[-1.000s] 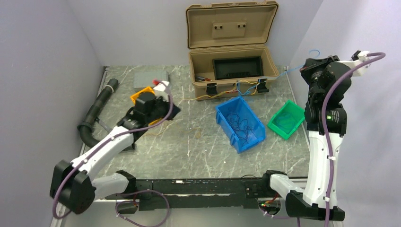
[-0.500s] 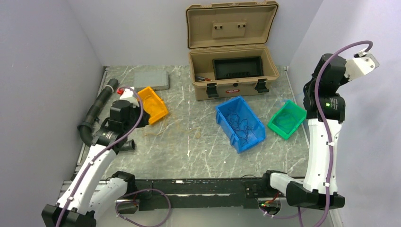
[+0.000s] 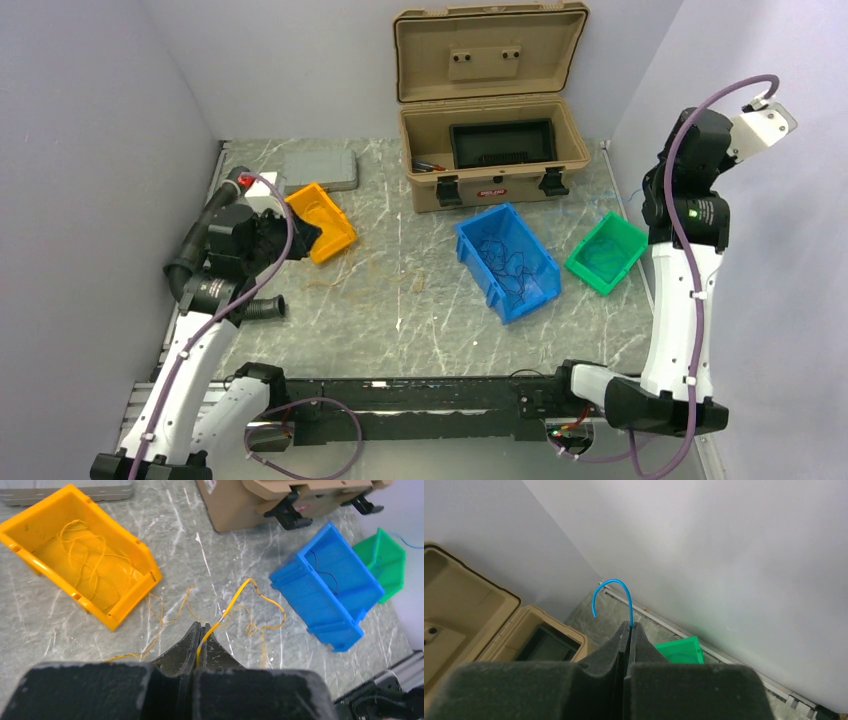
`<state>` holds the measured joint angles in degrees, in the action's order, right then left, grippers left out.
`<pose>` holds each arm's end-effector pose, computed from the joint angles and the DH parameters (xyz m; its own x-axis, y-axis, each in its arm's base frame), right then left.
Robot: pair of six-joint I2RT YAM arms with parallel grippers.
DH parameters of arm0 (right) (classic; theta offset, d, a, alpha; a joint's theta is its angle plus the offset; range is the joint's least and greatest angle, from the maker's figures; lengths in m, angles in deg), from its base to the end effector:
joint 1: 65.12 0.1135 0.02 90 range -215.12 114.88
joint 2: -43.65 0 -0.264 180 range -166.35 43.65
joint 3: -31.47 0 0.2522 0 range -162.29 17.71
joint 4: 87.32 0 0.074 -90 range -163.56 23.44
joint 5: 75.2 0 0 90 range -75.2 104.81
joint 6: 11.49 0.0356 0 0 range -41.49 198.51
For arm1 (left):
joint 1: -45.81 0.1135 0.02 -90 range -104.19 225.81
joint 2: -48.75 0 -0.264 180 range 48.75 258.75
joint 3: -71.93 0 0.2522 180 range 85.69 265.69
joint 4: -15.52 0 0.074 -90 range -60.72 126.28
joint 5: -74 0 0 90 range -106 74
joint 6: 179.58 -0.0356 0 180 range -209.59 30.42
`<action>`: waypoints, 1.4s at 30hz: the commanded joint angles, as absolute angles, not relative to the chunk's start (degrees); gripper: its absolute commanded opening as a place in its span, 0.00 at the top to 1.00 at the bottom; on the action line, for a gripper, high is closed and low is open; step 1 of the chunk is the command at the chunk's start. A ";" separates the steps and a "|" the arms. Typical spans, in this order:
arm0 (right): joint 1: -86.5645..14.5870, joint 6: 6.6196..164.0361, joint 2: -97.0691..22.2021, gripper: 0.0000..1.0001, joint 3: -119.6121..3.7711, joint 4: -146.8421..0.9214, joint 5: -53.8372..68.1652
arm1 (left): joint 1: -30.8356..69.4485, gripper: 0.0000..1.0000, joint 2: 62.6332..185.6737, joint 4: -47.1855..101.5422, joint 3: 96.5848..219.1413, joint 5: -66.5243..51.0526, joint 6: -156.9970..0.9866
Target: Untangle the cables
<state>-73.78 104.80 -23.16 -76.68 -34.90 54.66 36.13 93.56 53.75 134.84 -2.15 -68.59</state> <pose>0.1991 -0.0534 0.5033 0.1563 0.3201 -0.9344 0.7453 0.5826 0.3242 0.1704 -0.0377 0.3405 -0.4546 -0.2753 -0.8471 0.2378 0.8790 -0.4132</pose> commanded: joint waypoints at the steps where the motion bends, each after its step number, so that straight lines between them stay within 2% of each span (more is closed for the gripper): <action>1: -74.06 101.65 -25.52 1.00 -78.16 -34.73 53.68 | 35.72 1.00 93.86 53.85 138.86 5.31 -72.77; 8: -74.04 100.08 -28.06 1.00 -85.16 -32.97 54.95 | 35.61 1.00 92.56 56.73 140.27 6.67 -75.23; 22: -74.60 96.43 -29.59 1.00 -85.57 -35.62 59.11 | 34.76 1.00 94.07 57.44 142.86 10.40 -74.01; 34: -74.60 94.13 -36.53 1.00 -101.62 -32.60 57.83 | 31.15 1.00 96.91 57.93 145.55 8.59 -73.29; 37: -74.61 93.74 -35.88 1.00 -99.68 -33.31 58.87 | 30.21 1.00 97.50 57.85 145.98 7.90 -73.03; 42: -74.69 93.39 -32.21 1.00 -88.97 -38.00 59.90 | 28.78 1.00 98.00 57.69 145.88 6.86 -72.86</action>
